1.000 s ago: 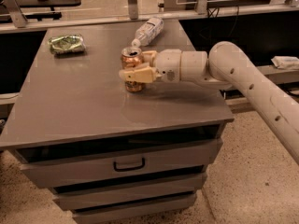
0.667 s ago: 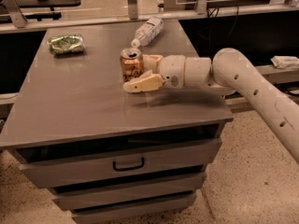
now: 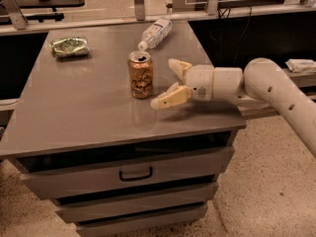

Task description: Place orange can upright

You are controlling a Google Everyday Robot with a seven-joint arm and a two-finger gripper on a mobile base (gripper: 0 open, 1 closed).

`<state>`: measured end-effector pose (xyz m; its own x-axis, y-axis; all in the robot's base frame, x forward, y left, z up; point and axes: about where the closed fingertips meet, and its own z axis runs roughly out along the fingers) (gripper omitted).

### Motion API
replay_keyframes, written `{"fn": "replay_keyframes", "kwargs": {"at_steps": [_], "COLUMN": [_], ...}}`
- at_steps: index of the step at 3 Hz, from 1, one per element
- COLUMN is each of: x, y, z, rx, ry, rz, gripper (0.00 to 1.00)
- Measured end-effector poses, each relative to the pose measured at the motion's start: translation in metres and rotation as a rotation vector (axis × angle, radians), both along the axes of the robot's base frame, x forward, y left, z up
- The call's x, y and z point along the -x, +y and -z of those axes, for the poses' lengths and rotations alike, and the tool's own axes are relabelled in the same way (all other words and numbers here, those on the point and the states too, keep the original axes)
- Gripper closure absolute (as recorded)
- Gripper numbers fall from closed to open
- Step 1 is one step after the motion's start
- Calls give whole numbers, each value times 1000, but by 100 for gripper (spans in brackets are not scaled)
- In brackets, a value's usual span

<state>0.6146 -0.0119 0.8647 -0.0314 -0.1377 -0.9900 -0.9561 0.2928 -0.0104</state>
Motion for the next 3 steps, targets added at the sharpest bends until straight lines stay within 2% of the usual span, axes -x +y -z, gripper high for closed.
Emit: {"fn": "replay_keyframes", "kwargs": {"at_steps": [1,2,3], "x": [-6,-16,-19], "y": [-40,-87,-94], "z": [-21,-48,-55], "rx": [19,-1,-3], "ry": [-83,-187,-209], "rz": [35,89,99], "gripper": [0,0,0]}}
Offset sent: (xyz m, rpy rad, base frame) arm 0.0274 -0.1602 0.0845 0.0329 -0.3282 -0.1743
